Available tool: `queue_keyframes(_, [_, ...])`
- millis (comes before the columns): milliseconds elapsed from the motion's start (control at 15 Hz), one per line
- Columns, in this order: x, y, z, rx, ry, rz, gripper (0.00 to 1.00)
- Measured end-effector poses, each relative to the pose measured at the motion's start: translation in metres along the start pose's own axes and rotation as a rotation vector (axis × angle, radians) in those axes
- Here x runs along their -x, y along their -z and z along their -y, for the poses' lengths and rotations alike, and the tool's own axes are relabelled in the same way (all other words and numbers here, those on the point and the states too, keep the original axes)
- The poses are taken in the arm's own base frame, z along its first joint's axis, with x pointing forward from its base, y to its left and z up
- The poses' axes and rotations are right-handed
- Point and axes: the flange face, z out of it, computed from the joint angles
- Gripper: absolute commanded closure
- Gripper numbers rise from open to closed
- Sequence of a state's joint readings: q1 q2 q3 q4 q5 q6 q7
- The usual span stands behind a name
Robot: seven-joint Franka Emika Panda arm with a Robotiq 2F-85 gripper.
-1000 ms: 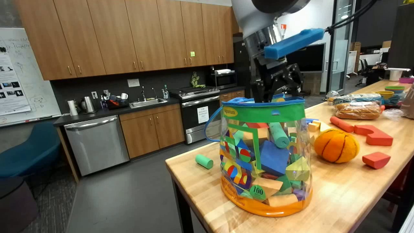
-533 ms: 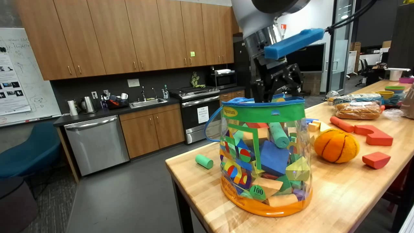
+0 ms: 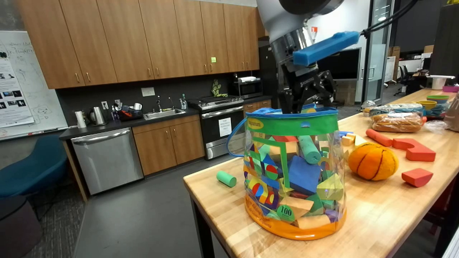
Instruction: Put the yellow building block in the bag
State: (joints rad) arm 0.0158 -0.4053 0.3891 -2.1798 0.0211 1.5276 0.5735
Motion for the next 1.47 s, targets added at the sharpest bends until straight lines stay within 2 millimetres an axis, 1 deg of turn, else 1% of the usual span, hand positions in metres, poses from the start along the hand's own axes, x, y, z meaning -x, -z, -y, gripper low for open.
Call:
queue_keyframes(267, [0.000,0.000,0.000,-0.003,0.001,0.001,0.00])
queue_keyframes(400, [-0.002,0.002,-0.004,-0.011,-0.006,0.001,0.00])
queue_keyframes(533, [-0.005,0.010,-0.013,-0.031,-0.024,-0.008,0.00])
queue_keyframes(667, [-0.008,0.022,-0.030,-0.061,-0.055,-0.026,0.00])
queue_keyframes(867, [-0.009,0.044,-0.064,-0.118,-0.114,-0.064,0.00])
queue_keyframes(933, [-0.008,0.051,-0.080,-0.142,-0.141,-0.081,0.00])
queue_keyframes(1067, [-0.007,0.060,-0.107,-0.178,-0.182,-0.100,0.00])
queue_keyframes(1267, [-0.013,0.065,-0.156,-0.235,-0.249,-0.123,0.00])
queue_keyframes(1467, [-0.027,0.060,-0.209,-0.299,-0.322,-0.165,0.00])
